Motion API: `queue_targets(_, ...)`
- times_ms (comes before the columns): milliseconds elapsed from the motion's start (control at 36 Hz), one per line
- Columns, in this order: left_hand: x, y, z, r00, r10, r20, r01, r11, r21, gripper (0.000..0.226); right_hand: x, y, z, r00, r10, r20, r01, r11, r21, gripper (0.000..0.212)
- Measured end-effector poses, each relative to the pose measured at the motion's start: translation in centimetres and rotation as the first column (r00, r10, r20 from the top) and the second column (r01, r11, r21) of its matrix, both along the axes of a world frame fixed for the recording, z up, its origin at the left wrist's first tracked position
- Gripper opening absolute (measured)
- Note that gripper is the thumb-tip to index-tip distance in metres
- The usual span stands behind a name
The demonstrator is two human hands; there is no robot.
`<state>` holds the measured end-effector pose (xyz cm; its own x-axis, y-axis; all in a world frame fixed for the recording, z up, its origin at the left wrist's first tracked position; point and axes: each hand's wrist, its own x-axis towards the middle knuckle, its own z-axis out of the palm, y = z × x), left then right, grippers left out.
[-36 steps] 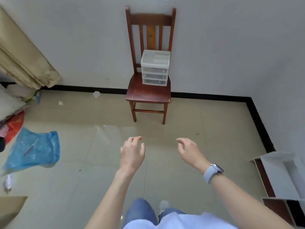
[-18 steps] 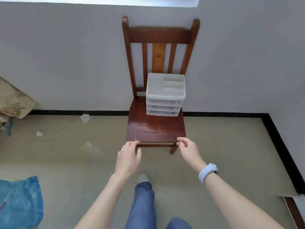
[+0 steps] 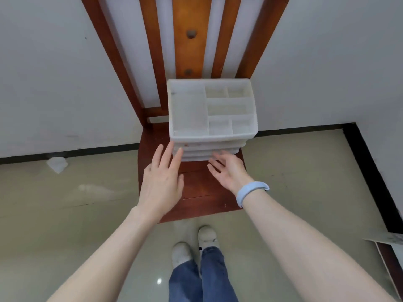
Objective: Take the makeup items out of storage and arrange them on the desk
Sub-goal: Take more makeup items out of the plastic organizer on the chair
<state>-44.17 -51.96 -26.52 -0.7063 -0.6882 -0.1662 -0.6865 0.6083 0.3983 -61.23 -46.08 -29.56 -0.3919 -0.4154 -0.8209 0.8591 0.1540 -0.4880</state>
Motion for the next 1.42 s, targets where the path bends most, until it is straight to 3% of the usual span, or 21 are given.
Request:
queue_targets(139,-1.5,-2.4,-3.1,0.992,-0.104,0.076,0.109,0.992,-0.07,0.069,-1.4,-2.6,-2.4,0.985,-0.111,0.129,0.119,0.991,-0.056,0.022)
queue_targets(361,-1.9,-3.4,-4.7,0.997,-0.073,0.035,0.072,0.997,0.023,0.061,-1.2,-1.8,-3.8,0.954,-0.18,0.239,0.214,0.969,-0.123,0.038)
queue_targets(611,-1.9,-3.5,-4.6,0.998,-0.036,-0.045,0.041,0.994,0.103,0.06,0.6,1.7,-4.0,0.958,-0.143,0.247,0.171,0.98,-0.098,0.035)
queue_targets(722,-1.7,-2.7,-4.6,0.995,-0.018,-0.095,0.022,0.999,0.041,0.065,1.8,4.0,-3.9,0.951,-0.142,0.275,0.17,0.982,-0.082,0.032)
queue_targets(861,-0.7,-0.3,-5.6,0.974,-0.169,-0.151,0.148,0.979,-0.143,0.041,2.9,5.9,-3.8,0.945,-0.168,0.28,0.192,0.98,-0.058,0.033)
queue_targets(944,-0.6,0.7,-6.4,0.972,-0.189,-0.138,0.155,0.962,-0.224,0.03,3.2,6.5,-3.7,0.947,-0.155,0.281,0.174,0.984,-0.046,0.032)
queue_targets(1028,-0.9,0.9,-6.8,0.965,-0.197,-0.174,0.137,0.941,-0.309,0.004,3.3,6.8,-3.4,0.95,-0.145,0.277,0.159,0.987,-0.028,0.031)
queue_targets(1083,-0.9,0.9,-6.9,0.965,-0.194,-0.175,0.129,0.937,-0.325,0.012,3.1,7.0,-3.2,0.96,-0.109,0.26,0.12,0.992,-0.028,0.03)
queue_targets(1139,-0.9,1.0,-6.9,0.968,-0.19,-0.164,0.127,0.935,-0.333,0.013,2.6,7.4,-2.7,0.984,0.028,0.177,-0.03,1.0,0.005,0.029)
queue_targets(1167,-0.8,1.0,-6.9,0.969,-0.187,-0.158,0.125,0.933,-0.336,0.013,2.2,7.6,-2.3,0.982,0.173,0.078,-0.178,0.982,0.06,0.027)
queue_targets(1222,-0.8,0.9,-7.0,0.968,-0.184,-0.17,0.118,0.934,-0.337,0.013,1.4,8.0,-1.4,0.848,0.496,-0.185,-0.44,0.855,0.276,0.022)
queue_targets(1306,-0.9,0.9,-7.1,0.966,-0.183,-0.184,0.114,0.937,-0.331,0.009,-0.1,7.8,-0.4,0.554,0.637,-0.535,-0.449,0.771,0.453,0.013)
queue_targets(1333,-0.9,0.9,-7.1,0.966,-0.179,-0.184,0.112,0.938,-0.327,0.008,-0.8,7.3,-0.1,0.412,0.645,-0.644,-0.425,0.761,0.49,0.011)
queue_targets(1361,-0.9,1.0,-7.1,0.966,-0.177,-0.187,0.11,0.94,-0.324,0.008,-1.5,6.7,0.2,0.202,0.667,-0.717,-0.408,0.723,0.557,0.009)
queue_targets(1417,-0.9,1.0,-7.2,0.967,-0.171,-0.192,0.104,0.943,-0.316,0.008,-3.0,5.2,0.0,-0.251,0.683,-0.686,-0.347,0.597,0.723,0.019)
